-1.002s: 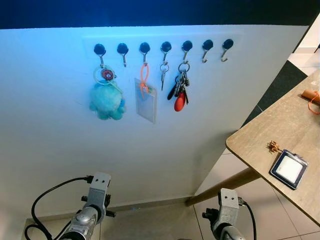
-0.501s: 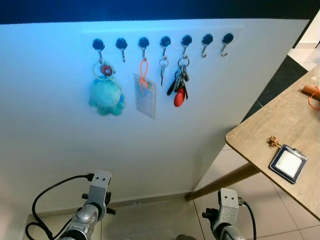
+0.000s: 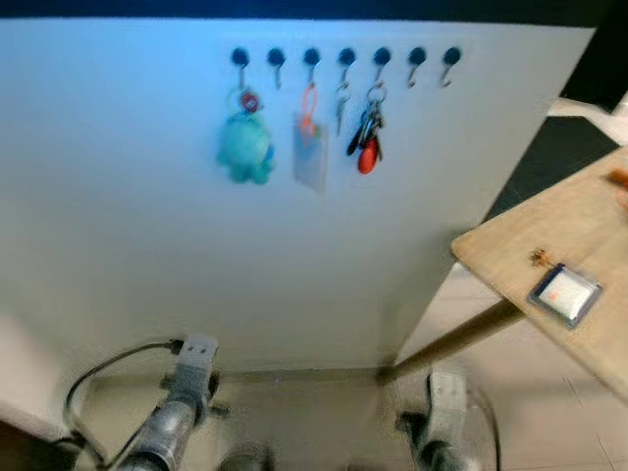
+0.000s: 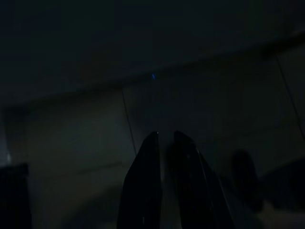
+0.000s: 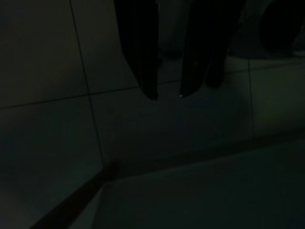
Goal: Hang keys on a hook
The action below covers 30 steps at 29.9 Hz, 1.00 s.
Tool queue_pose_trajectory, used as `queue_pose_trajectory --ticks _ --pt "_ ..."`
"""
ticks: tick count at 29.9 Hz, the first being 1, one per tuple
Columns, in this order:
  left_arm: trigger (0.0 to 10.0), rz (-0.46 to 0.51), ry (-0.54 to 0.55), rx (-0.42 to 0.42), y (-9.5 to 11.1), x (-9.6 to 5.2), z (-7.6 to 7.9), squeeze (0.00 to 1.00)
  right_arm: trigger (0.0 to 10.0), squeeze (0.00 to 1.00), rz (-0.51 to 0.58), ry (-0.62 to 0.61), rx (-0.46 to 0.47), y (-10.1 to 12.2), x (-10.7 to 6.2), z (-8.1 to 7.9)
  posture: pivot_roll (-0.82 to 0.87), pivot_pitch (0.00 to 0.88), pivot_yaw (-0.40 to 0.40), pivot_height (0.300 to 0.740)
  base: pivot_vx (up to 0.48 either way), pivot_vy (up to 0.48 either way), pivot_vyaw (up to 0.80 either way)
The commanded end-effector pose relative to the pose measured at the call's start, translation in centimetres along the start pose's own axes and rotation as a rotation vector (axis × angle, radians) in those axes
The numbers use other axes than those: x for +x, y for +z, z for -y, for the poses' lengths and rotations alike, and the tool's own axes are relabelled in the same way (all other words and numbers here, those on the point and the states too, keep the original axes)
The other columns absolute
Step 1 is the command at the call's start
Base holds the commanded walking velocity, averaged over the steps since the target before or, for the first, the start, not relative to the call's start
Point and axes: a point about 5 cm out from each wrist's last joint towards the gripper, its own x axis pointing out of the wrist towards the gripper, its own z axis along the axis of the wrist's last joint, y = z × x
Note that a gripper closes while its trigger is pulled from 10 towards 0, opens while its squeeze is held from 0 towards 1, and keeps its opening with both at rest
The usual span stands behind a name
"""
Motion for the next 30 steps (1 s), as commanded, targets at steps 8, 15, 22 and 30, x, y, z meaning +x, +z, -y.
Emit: queue_pose_trajectory --ticks 8,15,22,30 --pt "10.0 0.015 -0.036 0.061 1.21 0.46 0.58 0.0 10.0 0.0 -0.022 -0.002 0.012 -0.79 -0.25 -0.14 0.06 0.056 -0.02 0.74 0.0 0.0 0.0" --pt "10.0 0.014 -0.041 0.09 1.49 0.57 0.65 0.0 10.0 0.0 -0.027 -0.009 0.011 -0.93 -0.33 0.08 0.06 0.048 -0.015 0.74 0.0 -0.274 0.0" --pt "10.0 0.026 0.003 0.049 1.55 0.52 0.21 0.0 10.0 0.0 -0.026 -0.009 0.009 -0.88 -0.3 0.03 0.06 0.041 -0.014 0.74 0.0 -0.069 0.0" --pt "10.0 0.026 0.006 0.059 1.43 0.47 0.17 0.0 10.0 0.0 -0.027 -0.005 0.004 -0.8 -0.27 0.04 0.06 0.036 -0.017 0.74 0.0 0.0 0.0"
